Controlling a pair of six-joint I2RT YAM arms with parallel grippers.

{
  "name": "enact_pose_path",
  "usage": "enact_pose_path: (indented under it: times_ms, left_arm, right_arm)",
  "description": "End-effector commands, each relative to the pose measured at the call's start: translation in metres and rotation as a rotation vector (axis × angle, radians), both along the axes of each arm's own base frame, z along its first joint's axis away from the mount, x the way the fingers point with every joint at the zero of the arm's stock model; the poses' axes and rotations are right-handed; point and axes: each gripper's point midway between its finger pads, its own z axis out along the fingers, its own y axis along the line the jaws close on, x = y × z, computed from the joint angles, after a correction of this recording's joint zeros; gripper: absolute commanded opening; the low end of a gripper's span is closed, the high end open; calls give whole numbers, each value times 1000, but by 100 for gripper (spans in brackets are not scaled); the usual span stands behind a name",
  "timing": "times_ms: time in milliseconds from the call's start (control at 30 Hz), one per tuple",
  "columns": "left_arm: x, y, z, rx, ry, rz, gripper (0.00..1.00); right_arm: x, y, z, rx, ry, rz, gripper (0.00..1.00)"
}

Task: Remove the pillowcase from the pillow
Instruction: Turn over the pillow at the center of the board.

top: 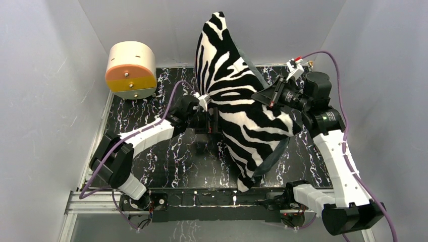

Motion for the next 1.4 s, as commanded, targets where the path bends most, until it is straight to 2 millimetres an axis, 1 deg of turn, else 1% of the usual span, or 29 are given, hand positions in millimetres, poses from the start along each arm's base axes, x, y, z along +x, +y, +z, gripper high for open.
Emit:
enact_pose_path:
  times_ms: [0,100,167,200,267,367,467,500,533,567,600,633,667,700,733,767,800,867,933,1000,1033,1100,1167,1200,1233,1267,1300,1333,1367]
  left_arm:
    - [24,22,42,-3,-168,183,98]
    - [22,75,35,138,-180,404,98]
    - [15,114,40,219,-208,543,98]
    - [10,129,46,234,-222,592,98]
    - [-3,160,57,266,-253,681,98]
    - [-24,197,79,284,-305,774,98]
    - [-42,221,100,262,-349,828,98]
    - [-46,225,107,248,-363,833,98]
    - [-50,227,112,236,-373,832,98]
    - [-53,227,117,216,-387,819,98]
    - [-55,227,120,208,-396,808,98]
    - [-56,224,123,190,-401,793,98]
    - [-54,215,130,157,-411,763,98]
    - [-51,210,139,134,-427,750,98]
    - [-44,195,147,95,-469,689,98]
    - [-42,184,141,94,-457,640,98]
    - [-40,179,134,106,-434,618,98]
    - [-39,168,114,137,-371,577,98]
    - [-39,168,107,149,-340,589,98]
    - [-40,172,106,142,-353,605,98]
    - [-40,176,106,144,-364,619,98]
    - [-41,181,102,159,-368,632,98]
    - [-44,184,97,171,-353,642,95]
    - [-45,184,96,170,-348,644,94]
    - [-46,184,95,167,-343,641,93]
    - [-47,184,94,165,-344,637,92]
    - [-48,184,94,166,-344,633,90]
    - [-48,183,93,167,-343,627,88]
    - [-48,183,93,169,-341,624,87]
  right_arm:
    - [-43,44,32,24,-117,324,0]
    - [-47,75,-7,-63,-41,374,0]
    - [-45,92,-30,-104,-4,363,0]
    - [-44,98,-39,-110,16,370,0]
    - [-45,111,-49,-100,44,403,0]
    - [-49,132,-55,-59,57,468,1]
    - [-57,153,-64,-51,78,534,6]
    - [-54,158,-70,-81,94,521,9]
    - [-51,161,-78,-130,118,503,10]
    - [-51,162,-94,-204,159,494,11]
    - [-52,164,-99,-247,162,508,17]
    - [-57,167,-91,-248,140,541,26]
    - [-67,172,-72,-197,81,588,36]
    - [-75,171,-56,-154,45,619,42]
    - [-86,169,-43,-107,-7,664,51]
    - [-80,166,-47,-127,-15,618,54]
    - [-76,162,-47,-150,-23,579,55]
    - [-57,144,-36,-209,-87,426,61]
    - [-35,121,-25,-246,-158,233,76]
    - [-17,96,-20,-273,-190,53,84]
    - [-5,80,-24,-307,-181,-57,86]
    - [15,47,-44,-389,-114,-228,90]
    - [28,28,-75,-432,3,-256,91]
    - [33,23,-93,-425,83,-234,93]
    - [37,13,-117,-386,177,-198,97]
    - [33,16,-129,-336,219,-134,98]
    - [29,22,-136,-281,245,-69,99]
    - [23,33,-139,-210,259,14,99]
    - [17,37,-149,-186,290,50,99]
